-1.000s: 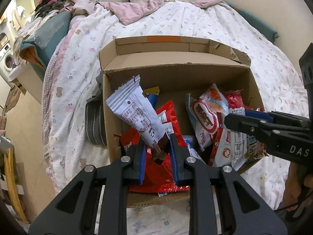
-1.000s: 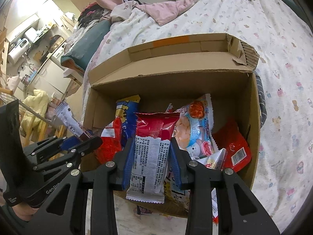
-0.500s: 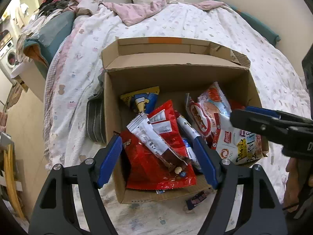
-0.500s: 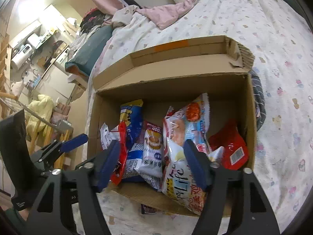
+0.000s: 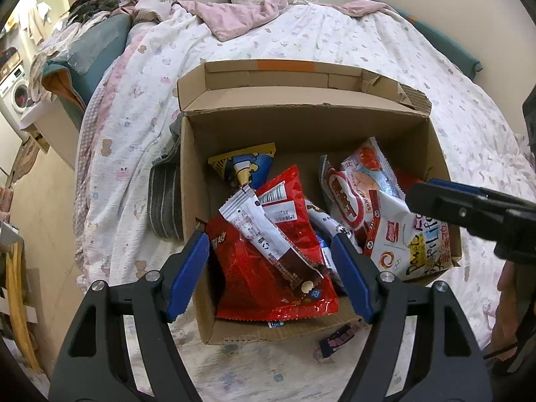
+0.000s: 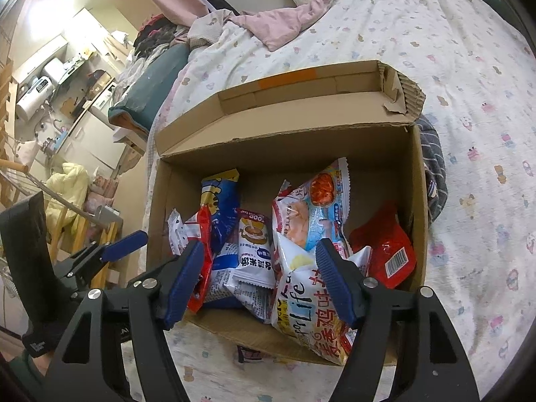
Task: Organize snacks
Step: 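Carry both bars into the box and open both grippers, then withdraw both grippers and move the left gripper over the orange peanut packet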
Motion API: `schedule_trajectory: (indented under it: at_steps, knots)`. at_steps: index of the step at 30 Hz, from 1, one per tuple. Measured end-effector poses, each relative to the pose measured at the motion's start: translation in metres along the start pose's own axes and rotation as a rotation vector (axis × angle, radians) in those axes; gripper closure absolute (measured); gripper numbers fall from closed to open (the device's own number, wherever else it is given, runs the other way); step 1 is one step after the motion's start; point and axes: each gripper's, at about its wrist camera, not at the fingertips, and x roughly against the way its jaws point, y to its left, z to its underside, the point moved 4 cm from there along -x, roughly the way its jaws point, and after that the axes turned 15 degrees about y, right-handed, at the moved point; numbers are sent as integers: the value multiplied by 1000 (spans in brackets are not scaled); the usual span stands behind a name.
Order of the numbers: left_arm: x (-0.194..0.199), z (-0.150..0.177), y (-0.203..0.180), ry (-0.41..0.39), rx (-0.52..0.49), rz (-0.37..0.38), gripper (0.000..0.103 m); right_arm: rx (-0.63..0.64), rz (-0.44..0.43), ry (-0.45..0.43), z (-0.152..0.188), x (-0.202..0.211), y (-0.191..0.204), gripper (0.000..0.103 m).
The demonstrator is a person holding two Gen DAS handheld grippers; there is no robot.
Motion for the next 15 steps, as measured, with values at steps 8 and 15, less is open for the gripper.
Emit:
schedule_trajectory:
  at_steps: [8, 15]
  knots:
    - [20, 15, 3, -34, 35, 10, 30, 22, 5, -11, 7, 13, 11, 31]
    - [31, 34, -5, -49, 22, -19, 30, 16, 31, -14, 31, 28, 10, 31]
